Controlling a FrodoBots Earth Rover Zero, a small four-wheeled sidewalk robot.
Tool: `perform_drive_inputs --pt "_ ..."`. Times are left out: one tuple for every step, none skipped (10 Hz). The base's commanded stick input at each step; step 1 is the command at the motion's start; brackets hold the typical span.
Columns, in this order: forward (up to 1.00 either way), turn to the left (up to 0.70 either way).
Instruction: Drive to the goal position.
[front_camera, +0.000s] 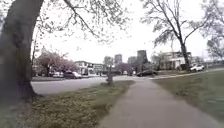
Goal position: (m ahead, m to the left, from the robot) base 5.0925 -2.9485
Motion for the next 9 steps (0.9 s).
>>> perform_drive_inputs --pt "0.00 -1.00" --pt "0.00 -1.00" --pt "0.00 -1.00" --pt "0.00 -1.00" --pt "0.00 -1.00" --pt "0.00 -1.00" --pt "0.00 0.00" --pt "0.00 0.00" --pt "0.00 0.00"
